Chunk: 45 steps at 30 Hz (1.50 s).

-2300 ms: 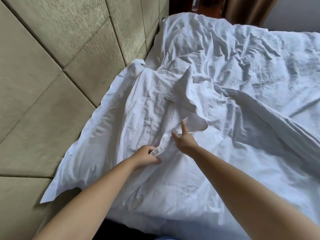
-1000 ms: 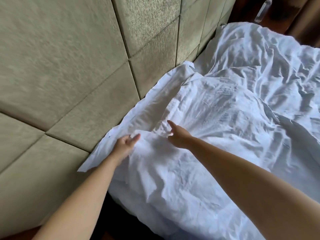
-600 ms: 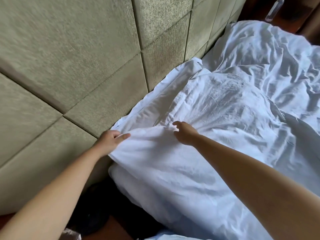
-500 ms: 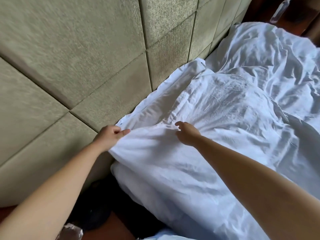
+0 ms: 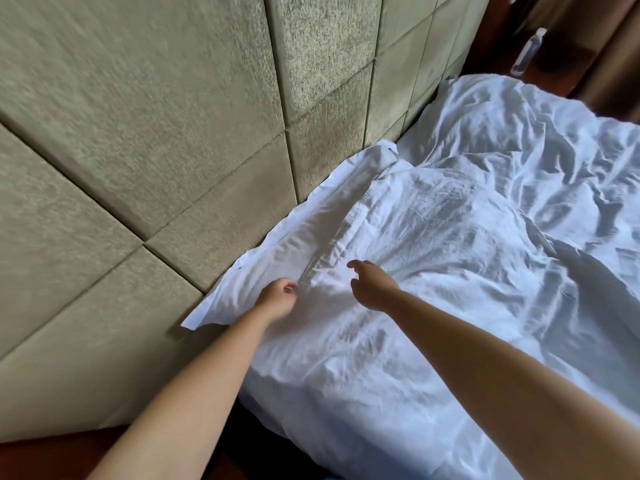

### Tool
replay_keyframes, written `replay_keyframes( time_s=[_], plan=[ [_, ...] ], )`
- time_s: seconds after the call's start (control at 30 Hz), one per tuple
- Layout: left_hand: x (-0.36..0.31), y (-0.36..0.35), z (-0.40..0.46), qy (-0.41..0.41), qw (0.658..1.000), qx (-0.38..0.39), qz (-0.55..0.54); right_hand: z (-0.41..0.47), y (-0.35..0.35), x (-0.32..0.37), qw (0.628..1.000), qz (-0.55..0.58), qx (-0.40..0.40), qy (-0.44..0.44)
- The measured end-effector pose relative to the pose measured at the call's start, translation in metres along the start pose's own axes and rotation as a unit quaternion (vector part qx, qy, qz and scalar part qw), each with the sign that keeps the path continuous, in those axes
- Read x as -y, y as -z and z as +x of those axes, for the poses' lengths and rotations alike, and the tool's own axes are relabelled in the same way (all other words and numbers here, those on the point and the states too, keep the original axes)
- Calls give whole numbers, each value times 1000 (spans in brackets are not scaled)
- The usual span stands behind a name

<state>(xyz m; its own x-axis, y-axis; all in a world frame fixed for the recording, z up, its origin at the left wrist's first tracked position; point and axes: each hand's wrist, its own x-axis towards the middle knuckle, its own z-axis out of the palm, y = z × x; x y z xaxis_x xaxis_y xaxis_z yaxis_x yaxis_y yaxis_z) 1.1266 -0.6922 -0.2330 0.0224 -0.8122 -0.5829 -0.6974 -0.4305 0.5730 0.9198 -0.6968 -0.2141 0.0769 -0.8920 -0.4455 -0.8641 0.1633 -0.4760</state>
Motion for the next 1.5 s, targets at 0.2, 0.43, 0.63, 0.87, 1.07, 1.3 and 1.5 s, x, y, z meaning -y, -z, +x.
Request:
replay_keyframes(
  time_s=[0.2, 0.43, 0.63, 0.87, 1.07, 1.3, 1.5],
  plan=[
    [-90, -30, 30, -93, 995, 43, 10, 4, 49, -32, 999, 8, -32, -35],
    [-152, -46, 85, -136, 984, 0, 116, 28, 81, -69, 994, 40, -63, -84],
    [-201, -59, 135, -106, 993, -19, 54, 49, 84, -95, 986, 90, -68, -124],
    [-251, -71, 192, -49, 994, -18, -94, 84, 97, -120, 965, 176, -121, -154],
    [-293, -79, 215, -94, 985, 114, -91, 115, 90, -135, 956, 173, -136, -194],
    [-327, -50, 220, -436, 859, -118, 241, 133, 87, -141, 943, 232, -162, -175],
    [-283, -50, 241, -257, 892, -156, 337, 128, 85, -140, 953, 200, -150, -170]
  ],
)
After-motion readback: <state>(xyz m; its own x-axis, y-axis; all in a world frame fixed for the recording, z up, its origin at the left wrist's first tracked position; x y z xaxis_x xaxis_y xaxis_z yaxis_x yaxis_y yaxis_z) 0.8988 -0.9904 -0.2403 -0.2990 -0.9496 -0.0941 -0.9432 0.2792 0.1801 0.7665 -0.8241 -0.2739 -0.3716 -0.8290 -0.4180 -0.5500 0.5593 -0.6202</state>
